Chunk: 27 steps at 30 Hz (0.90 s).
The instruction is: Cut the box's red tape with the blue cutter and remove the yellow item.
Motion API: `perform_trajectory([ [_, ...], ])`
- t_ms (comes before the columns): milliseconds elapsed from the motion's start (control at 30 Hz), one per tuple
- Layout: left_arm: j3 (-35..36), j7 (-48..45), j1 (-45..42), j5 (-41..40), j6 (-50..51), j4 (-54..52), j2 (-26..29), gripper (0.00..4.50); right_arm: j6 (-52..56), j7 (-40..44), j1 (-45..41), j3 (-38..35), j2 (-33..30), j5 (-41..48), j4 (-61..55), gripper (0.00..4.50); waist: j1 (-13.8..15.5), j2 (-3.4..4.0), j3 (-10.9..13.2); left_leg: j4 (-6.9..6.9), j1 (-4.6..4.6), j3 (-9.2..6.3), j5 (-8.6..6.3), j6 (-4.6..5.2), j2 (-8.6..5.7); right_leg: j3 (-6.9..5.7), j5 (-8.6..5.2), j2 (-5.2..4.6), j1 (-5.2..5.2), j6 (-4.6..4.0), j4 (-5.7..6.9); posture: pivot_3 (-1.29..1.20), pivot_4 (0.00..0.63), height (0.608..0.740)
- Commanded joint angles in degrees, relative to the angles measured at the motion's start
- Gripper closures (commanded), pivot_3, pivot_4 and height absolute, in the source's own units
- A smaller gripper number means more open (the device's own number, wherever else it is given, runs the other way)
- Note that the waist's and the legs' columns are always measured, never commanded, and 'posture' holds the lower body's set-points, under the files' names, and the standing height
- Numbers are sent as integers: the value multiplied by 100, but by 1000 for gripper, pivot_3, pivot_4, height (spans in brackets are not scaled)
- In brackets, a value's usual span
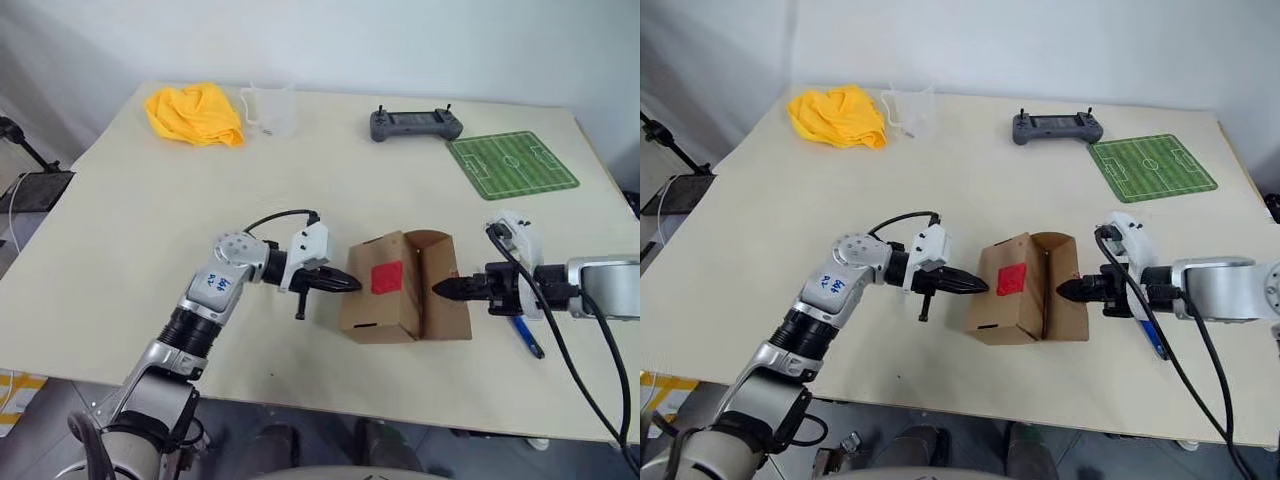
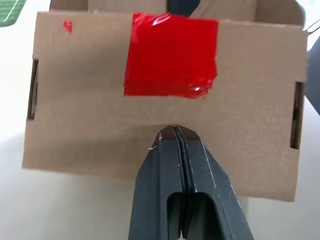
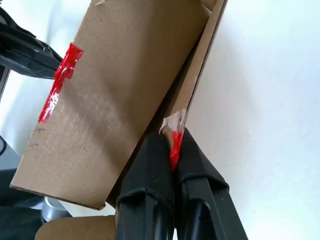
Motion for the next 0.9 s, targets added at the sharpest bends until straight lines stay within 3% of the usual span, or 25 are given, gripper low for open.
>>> perform_trajectory([
  [33, -303, 210, 226, 265, 199, 200, -111, 4500, -182, 19, -398, 115, -296, 444, -347, 4460, -2, 0, 0, 0, -1, 0, 0, 1, -5, -4, 0, -7, -1, 0, 0, 0, 150, 740],
  [400, -219, 372, 444, 294, 387, 167, -61, 4500, -139, -54, -1594, 1005, -755, 477, -822, 4460, -12, 4, 2, 1, -16, -7, 0, 9, -30, -85, 2, -61, 1, 3, -20, 0, 150, 740],
  [667, -93, 559, 518, 328, 325, 158, -163, 4500, -391, -151, -1714, 1386, -795, 477, -1130, 4460, -21, 14, 7, 10, -80, -31, 6, -8, -34, -112, 6, -63, -33, 9, -23, 0, 150, 740],
  [800, 53, 602, 541, 136, 448, 18, -253, 4500, -568, -595, -1641, 1569, -764, 477, -1144, 4460, -25, 15, 8, 6, -81, -31, 5, -11, -34, -123, 6, -62, -36, 9, -24, 0, 150, 740],
  [900, 23, 419, 606, 134, 680, -189, 19, 4500, -637, -863, -1708, 1613, -755, 477, -1035, 4460, -35, 17, 10, 8, -82, -31, 6, -12, -34, -124, 6, -62, -36, 9, -24, 0, 150, 740],
])
